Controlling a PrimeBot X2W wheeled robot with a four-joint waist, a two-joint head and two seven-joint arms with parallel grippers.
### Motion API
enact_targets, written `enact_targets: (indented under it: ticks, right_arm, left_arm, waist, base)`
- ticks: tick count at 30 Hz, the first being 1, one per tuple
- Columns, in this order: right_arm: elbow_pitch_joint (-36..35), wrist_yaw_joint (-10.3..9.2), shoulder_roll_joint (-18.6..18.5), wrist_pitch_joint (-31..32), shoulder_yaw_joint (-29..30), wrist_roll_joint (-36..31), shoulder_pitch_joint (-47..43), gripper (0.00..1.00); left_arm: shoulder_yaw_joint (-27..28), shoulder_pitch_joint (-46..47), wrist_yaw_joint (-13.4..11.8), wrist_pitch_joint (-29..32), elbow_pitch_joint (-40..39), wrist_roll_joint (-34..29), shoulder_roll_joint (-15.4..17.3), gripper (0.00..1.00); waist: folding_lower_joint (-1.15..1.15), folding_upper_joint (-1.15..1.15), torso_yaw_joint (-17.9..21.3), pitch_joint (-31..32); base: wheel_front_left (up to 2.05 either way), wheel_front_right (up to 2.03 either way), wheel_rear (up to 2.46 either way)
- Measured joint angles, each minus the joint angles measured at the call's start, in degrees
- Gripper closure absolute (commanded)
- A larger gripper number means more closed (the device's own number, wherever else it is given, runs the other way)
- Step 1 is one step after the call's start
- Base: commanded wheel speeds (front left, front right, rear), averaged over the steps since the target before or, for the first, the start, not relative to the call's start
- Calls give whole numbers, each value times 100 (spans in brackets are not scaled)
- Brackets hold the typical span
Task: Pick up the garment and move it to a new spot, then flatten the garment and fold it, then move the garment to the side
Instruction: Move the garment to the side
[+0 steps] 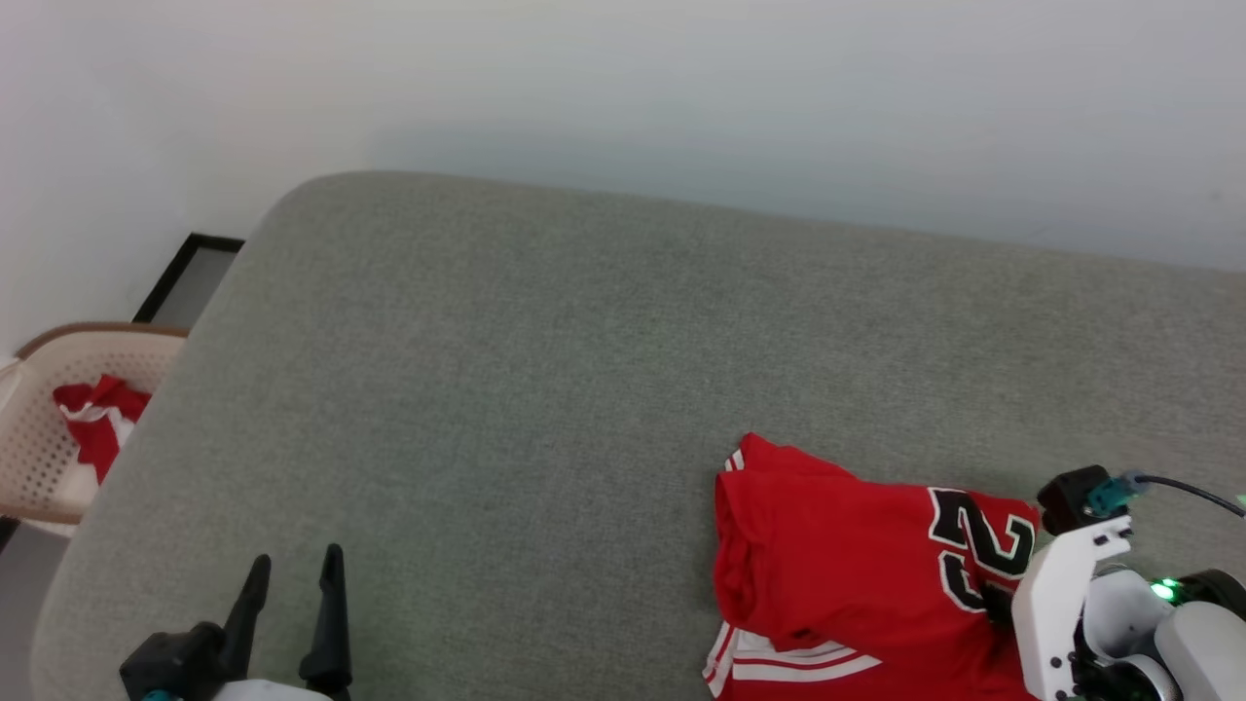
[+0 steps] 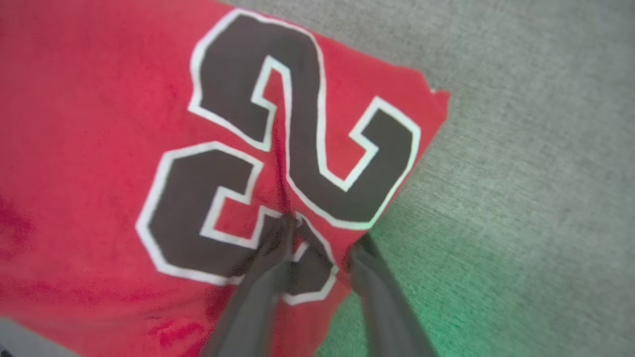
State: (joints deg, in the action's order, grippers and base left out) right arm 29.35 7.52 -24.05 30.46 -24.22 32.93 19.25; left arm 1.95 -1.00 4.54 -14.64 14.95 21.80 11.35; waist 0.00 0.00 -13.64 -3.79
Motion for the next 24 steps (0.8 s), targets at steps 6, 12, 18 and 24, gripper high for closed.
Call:
enact_targets:
  ticks: [6, 12, 18, 24]
  right_arm:
    - [-258, 1, -164, 180, -179, 125, 144, 100]
    - [-575, 1, -547, 151, -255, 179, 346, 100]
    - [-782, 1, -1076, 87, -344, 213, 704, 100]
    - [-769, 0, -1611, 3, -425, 245, 1215, 100]
  left_arm:
    - [60, 74, 9, -24, 55, -2, 23, 0]
    - [45, 192, 56, -26, 45, -22, 88, 0]
    - [-73, 470, 108, -34, -14, -80, 144, 0]
    - [-305, 903, 163, -35, -9, -176, 227, 0]
  waist:
    - [0, 0, 3, -73]
    - [0, 0, 226, -76]
    - [0, 0, 576, -141]
    - [0, 0, 976, -298]
  base:
    - [0, 0, 0]
    - [0, 0, 0]
    - [0, 0, 0]
    - [0, 0, 0]
